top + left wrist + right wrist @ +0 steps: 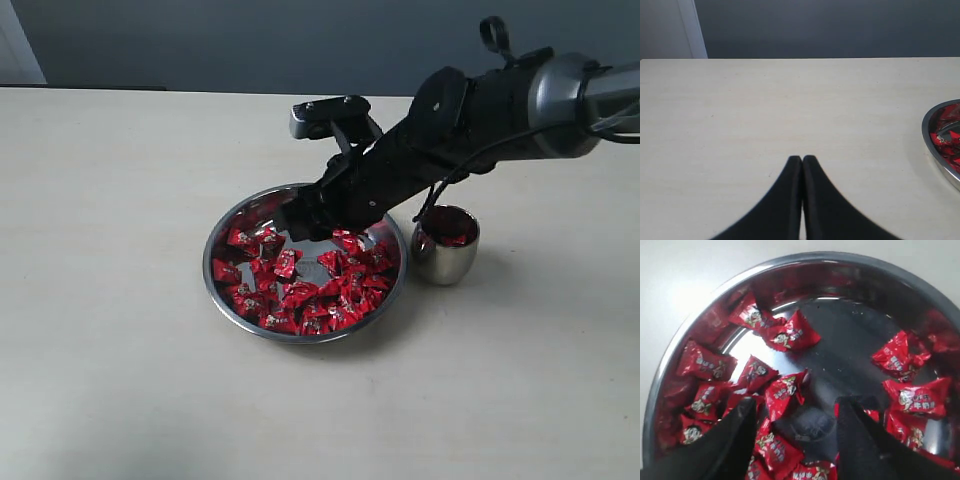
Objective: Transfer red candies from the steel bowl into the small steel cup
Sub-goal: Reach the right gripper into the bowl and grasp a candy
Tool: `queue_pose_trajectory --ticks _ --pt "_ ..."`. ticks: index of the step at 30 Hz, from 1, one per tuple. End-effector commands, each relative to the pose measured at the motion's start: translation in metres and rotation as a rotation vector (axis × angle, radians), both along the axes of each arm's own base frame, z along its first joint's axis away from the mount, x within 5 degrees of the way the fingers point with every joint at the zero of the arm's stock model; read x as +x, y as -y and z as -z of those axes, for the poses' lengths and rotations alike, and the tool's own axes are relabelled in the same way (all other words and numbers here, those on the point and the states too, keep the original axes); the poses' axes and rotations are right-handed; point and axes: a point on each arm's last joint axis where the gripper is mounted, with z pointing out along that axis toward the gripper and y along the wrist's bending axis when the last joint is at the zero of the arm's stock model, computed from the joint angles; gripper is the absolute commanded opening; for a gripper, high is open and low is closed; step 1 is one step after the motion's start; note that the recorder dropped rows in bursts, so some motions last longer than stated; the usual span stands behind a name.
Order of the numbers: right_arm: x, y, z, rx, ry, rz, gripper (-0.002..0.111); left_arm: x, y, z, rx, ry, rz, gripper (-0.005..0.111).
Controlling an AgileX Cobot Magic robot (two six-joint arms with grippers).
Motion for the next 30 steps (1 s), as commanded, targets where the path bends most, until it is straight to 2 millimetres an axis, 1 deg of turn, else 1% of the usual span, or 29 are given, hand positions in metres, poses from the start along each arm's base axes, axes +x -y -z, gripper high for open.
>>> queue_pose_trajectory --ticks 1,2,7,11,18,20,24,27,28,30 --pt "0.007 -0.002 0.013 0.002 0.008 0.037 0.047 0.000 0.000 0.000 0.001 0.008 0.005 0.000" --pt "0.010 -0.006 0.017 0.004 -0.013 0.030 0.047 0.000 0.000 0.000 0.001 0.008 0.005 0.000" --pt "0.023 -0.021 0.023 0.023 -0.042 0.002 0.047 0.000 0.000 0.000 0.001 0.008 0.005 0.000" --pt "0.028 -0.025 0.026 0.012 -0.039 -0.021 0.047 0.000 0.000 0.000 0.001 0.008 0.005 0.000" --pt "0.023 -0.027 0.031 -0.003 -0.087 -0.058 0.047 0.000 0.000 0.000 0.001 0.008 0.005 0.000" --pt "0.023 -0.027 0.035 -0.010 -0.094 -0.059 0.047 0.000 0.000 0.000 0.001 0.008 0.005 0.000" --pt "0.020 -0.027 0.050 -0.029 -0.148 -0.073 0.047 0.000 0.000 0.000 0.001 0.008 0.005 0.000" --pt "0.020 -0.027 0.052 -0.032 -0.148 -0.071 0.047 0.000 0.000 0.000 0.001 0.008 0.005 0.000" --pt "0.021 -0.027 0.051 -0.029 -0.139 -0.067 0.045 0.000 0.000 0.000 0.001 0.008 0.005 0.000" --pt "0.023 -0.027 0.047 -0.025 -0.118 -0.059 0.034 0.000 0.000 0.000 0.001 0.008 0.005 0.000"
